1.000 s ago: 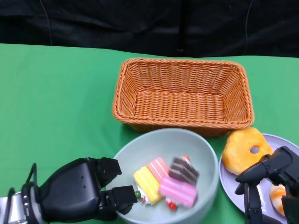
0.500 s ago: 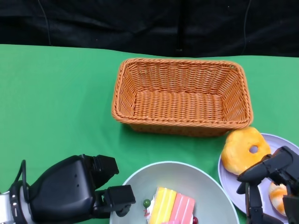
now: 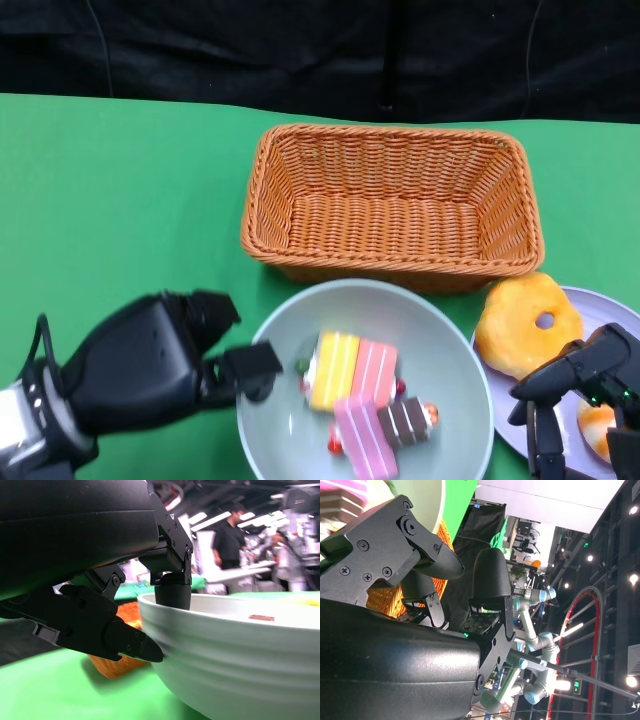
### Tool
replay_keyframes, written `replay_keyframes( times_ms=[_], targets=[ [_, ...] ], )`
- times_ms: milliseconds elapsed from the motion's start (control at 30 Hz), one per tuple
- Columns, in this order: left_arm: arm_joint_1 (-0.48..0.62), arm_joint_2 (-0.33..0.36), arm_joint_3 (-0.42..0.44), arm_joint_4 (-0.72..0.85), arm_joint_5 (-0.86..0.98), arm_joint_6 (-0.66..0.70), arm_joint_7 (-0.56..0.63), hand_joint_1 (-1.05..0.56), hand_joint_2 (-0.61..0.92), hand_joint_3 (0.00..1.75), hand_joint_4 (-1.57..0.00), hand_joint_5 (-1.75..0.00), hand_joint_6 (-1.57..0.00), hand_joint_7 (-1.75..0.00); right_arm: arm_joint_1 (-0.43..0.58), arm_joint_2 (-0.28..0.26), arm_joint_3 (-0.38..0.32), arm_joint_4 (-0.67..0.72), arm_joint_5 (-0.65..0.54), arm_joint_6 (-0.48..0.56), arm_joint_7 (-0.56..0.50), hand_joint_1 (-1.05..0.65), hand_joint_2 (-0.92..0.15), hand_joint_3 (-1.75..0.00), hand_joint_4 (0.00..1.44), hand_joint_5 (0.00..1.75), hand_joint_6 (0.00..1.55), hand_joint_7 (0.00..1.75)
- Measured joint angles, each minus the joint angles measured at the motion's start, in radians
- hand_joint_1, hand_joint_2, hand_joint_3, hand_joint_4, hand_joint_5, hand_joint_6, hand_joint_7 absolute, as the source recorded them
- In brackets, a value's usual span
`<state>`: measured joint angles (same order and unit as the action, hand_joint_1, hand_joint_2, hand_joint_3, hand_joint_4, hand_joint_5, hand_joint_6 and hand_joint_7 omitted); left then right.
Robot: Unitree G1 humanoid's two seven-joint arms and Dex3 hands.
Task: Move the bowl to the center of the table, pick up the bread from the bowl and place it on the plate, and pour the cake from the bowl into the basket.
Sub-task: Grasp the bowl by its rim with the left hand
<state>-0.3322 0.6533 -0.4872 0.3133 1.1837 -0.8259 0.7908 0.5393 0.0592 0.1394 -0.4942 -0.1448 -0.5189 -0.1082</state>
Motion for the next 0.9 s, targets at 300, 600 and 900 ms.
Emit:
replay_keyframes(
  times_ms=[300,600,900],
  targets=[
    [-0.104,-0.055,-0.066,0.131,0.085,0.127,0.09,-0.26,0.8,0.02,-0.99,-1.75,-0.82,-1.54,-0.001,0.001,0.0,0.0,0.004,0.0,0.002,-0.05,-0.42,-1.33,0.74,1.62,0.69,1.38],
    [-0.151,-0.056,-0.117,0.189,0.03,0.126,0.024,-0.33,0.85,0.01,-0.78,-1.48,-0.87,-0.71,0.001,0.001,0.002,0.0,0.004,-0.001,0.003,-0.04,-0.45,-1.28,0.73,1.62,0.68,1.37],
    [-0.064,0.071,-0.078,0.018,-0.092,0.104,-0.331,-0.43,0.81,0.0,-0.02,-0.68,-0.36,-0.05,0.006,0.001,0.006,0.0,0.004,-0.001,0.006,-0.02,-0.43,-1.35,0.72,1.63,0.69,1.38]
  ],
)
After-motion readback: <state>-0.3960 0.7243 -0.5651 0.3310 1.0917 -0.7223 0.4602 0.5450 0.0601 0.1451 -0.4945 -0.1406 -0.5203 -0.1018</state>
